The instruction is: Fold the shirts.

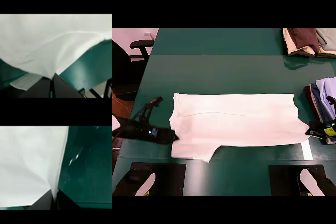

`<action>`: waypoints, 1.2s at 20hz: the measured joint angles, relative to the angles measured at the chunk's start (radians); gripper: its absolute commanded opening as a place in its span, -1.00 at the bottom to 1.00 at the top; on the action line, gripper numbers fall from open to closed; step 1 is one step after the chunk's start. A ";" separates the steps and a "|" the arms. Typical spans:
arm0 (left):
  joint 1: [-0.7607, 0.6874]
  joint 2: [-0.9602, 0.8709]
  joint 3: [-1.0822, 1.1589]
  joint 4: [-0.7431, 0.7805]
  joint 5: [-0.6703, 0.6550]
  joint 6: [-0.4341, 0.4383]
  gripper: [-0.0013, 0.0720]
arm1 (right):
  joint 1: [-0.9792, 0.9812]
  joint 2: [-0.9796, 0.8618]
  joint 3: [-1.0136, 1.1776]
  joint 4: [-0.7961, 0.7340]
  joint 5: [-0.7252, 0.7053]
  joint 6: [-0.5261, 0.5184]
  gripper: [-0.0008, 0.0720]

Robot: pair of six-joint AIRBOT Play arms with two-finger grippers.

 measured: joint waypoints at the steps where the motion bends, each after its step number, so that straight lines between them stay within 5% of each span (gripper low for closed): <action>1: 0.000 -0.027 0.026 0.028 0.043 0.002 -0.88 | 0.012 -0.025 0.024 0.002 -0.007 0.006 -0.94; 11: 0.000 -0.524 0.288 0.115 0.498 0.095 -0.87 | 0.210 -0.513 0.484 0.021 -0.134 0.051 -0.91; 12: 0.000 -0.560 0.302 0.118 0.519 0.100 -0.38 | 0.216 -0.561 0.525 0.040 -0.138 0.051 -0.58; 13: 0.000 -0.591 0.314 0.119 0.541 0.103 0.28 | 0.217 -0.602 0.558 0.061 -0.142 0.052 -0.02; 14: 0.000 -0.611 0.322 0.121 0.556 0.105 0.45 | 0.215 -0.640 0.592 0.091 -0.146 0.051 0.26; 15: 0.001 -0.627 0.333 0.121 0.568 0.105 0.46 | 0.208 -0.671 0.622 0.129 -0.147 0.044 0.30; 18: 0.000 -0.645 0.377 0.121 0.562 0.109 0.45 | 0.166 -0.721 0.679 0.229 -0.147 0.000 0.57; 19: 0.000 -0.647 0.396 0.122 0.542 0.109 0.18 | 0.145 -0.721 0.680 0.255 -0.143 -0.015 0.58; 21: 0.000 -0.648 0.425 0.117 0.497 0.109 -0.79 | 0.093 -0.713 0.654 0.280 -0.135 -0.039 0.58; 24: 0.000 -0.648 0.446 0.084 0.443 0.113 -0.88 | 0.008 -0.706 0.579 0.303 -0.121 -0.068 0.58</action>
